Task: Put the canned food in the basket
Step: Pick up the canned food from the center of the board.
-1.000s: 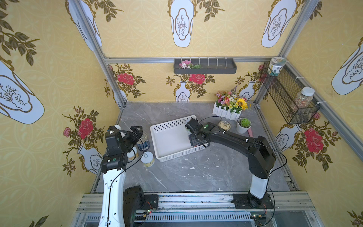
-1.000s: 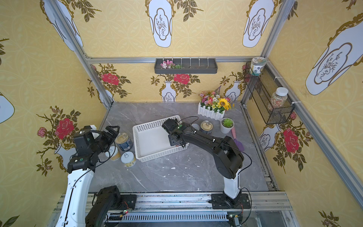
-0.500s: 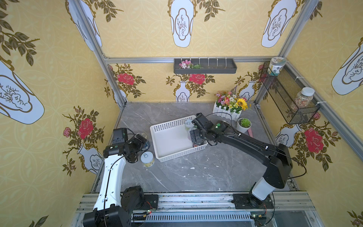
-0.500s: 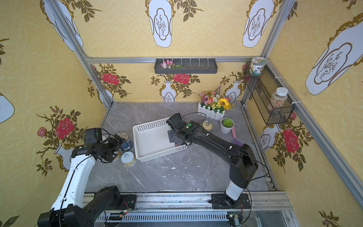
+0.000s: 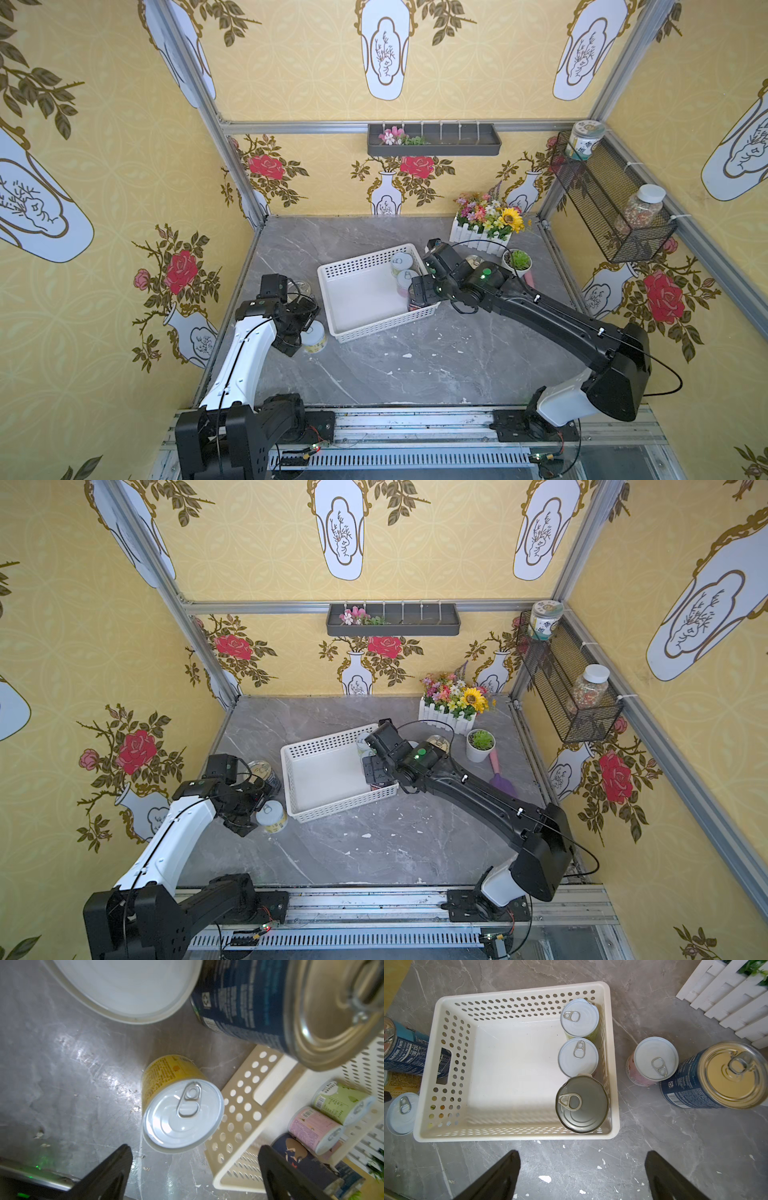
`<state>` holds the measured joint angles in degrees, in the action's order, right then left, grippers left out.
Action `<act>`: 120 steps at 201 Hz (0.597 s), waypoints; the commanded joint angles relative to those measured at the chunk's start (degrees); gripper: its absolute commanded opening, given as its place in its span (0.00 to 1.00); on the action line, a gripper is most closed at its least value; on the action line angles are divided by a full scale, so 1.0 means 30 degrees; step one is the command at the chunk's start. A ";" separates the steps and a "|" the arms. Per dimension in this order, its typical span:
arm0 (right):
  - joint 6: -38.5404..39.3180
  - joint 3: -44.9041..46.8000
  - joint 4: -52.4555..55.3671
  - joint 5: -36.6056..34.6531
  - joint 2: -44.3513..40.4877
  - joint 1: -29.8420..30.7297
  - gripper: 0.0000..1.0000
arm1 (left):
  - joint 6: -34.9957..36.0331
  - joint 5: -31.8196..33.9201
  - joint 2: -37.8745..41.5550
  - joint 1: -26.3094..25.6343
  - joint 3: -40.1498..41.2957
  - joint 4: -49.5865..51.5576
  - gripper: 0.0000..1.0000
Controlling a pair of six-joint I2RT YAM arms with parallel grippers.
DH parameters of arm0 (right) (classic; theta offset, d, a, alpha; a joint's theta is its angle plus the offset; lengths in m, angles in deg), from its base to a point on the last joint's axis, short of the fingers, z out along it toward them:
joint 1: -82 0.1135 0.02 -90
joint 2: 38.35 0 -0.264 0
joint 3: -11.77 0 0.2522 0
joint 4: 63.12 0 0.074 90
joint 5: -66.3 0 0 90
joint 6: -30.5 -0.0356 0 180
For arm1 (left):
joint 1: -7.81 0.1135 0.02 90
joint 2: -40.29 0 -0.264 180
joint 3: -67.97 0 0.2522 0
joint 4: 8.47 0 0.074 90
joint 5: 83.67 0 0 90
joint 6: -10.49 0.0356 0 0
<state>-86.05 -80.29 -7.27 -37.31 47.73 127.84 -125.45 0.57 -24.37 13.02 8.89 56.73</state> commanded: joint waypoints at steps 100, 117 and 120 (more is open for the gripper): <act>0.0175 -0.0470 0.0136 0.0133 0.0540 0.0007 0.97 | -0.0016 -0.1195 -0.6294 -0.0503 -0.0292 -0.2207 0.94; 0.0172 -0.0567 0.0181 0.0136 0.0654 0.0022 0.97 | 0.0133 -0.0952 -0.6572 -0.0805 -0.0548 -0.1904 0.88; 0.0194 -0.0560 0.0206 0.0140 0.0667 0.0038 0.97 | 0.0135 -0.0874 -0.6545 -0.0848 -0.0579 -0.1845 0.88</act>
<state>-86.02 -81.39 -6.95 -36.87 49.35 127.80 -126.17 -0.94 -43.15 11.38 7.84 51.53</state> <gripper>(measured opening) 0.973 0.903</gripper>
